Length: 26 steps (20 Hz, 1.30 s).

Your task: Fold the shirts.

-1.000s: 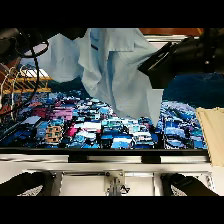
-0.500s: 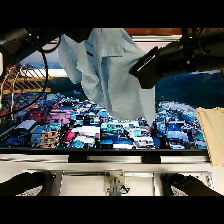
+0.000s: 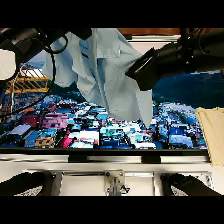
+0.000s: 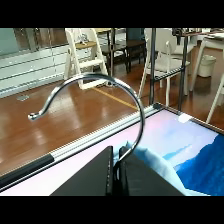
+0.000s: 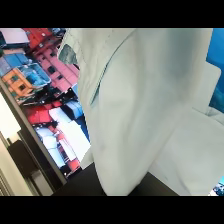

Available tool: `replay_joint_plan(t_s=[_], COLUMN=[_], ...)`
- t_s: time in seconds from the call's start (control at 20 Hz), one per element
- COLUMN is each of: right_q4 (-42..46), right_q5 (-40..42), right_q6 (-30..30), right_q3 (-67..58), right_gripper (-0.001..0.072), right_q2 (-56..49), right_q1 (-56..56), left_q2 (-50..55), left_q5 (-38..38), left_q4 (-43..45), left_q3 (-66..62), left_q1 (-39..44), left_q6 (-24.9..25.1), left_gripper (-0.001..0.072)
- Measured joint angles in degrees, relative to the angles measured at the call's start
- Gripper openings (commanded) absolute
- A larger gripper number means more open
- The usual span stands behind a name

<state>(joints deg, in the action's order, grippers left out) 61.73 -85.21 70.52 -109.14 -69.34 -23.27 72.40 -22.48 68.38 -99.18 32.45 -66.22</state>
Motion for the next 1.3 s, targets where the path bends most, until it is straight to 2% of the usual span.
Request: replay_joint_plan(t_s=[0.4, 0.45, 0.5, 0.55, 0.6, 0.65, 0.7, 0.75, 0.8, 0.9, 1.25, 1.3], right_q4=[-0.3, -0.3, -0.3, -0.3, -0.3, -0.3, -0.2, -0.2, -0.3, -0.1, -0.1, -0.4], right_q5=[0.2, 0.3, 0.6, -0.5, 0.3, 0.5, 0.5, 0.7, 1.4, 1.2, 3.6, 3.7], right_q6=[-0.3, -0.3, -0.3, -0.6, -0.6, -0.6, -0.4, -0.4, -0.2, -0.3, -0.4, -0.4], right_q3=[0.0, 0.0, 0.0, 0.0, 0.0, 0.0, 0.0, 0.0, 0.0, 0.0, 0.0, 0.0], right_gripper=[0.0103, 0.0129, 0.0385, 0.0440, 0.0331, 0.0264, 0.0203, 0.0177, 0.0179, 0.0300, 0.0300, 0.0201], right_q2=[0.0, -0.1, -0.1, 0.0, 0.1, 0.0, 0.0, 0.0, 0.0, 0.0, -1.0, -1.4], right_q1=[0.0, 0.0, 0.0, 0.0, 0.0, 0.0, 0.0, 0.0, 0.0, 0.0, 0.0, 0.0], left_q2=[-0.2, -0.3, -0.4, -0.4, -0.5, -0.7, -0.7, -0.8, -0.9, -1.0, -1.6, -1.7], left_q5=[-1.1, -1.7, -2.1, -2.1, -2.2, -2.5, -3.2, -3.3, -3.5, -3.5, -3.7, -3.7], left_q4=[-0.2, -0.2, -0.2, 0.6, 1.1, 0.9, 0.4, 0.2, 0.2, 0.3, -1.0, -1.6], left_q3=[0.0, 0.0, 0.0, 0.0, 0.0, 0.0, 0.0, 0.0, 0.0, 0.0, 0.0, 0.0], left_q1=[-1.4, -1.9, -2.3, -2.8, -3.1, -3.2, -3.1, -3.2, -3.3, -3.3, -3.5, -3.5], left_q6=[0.1, 0.0, 0.0, 0.1, 0.2, 0.3, 0.4, 0.4, 0.2, 0.2, 0.0, 0.0], left_gripper=[0.0051, 0.0051, 0.0052, 0.0052, 0.0051, 0.0051, 0.0051, 0.0052, 0.0052, 0.0051, 0.0051, 0.0051])
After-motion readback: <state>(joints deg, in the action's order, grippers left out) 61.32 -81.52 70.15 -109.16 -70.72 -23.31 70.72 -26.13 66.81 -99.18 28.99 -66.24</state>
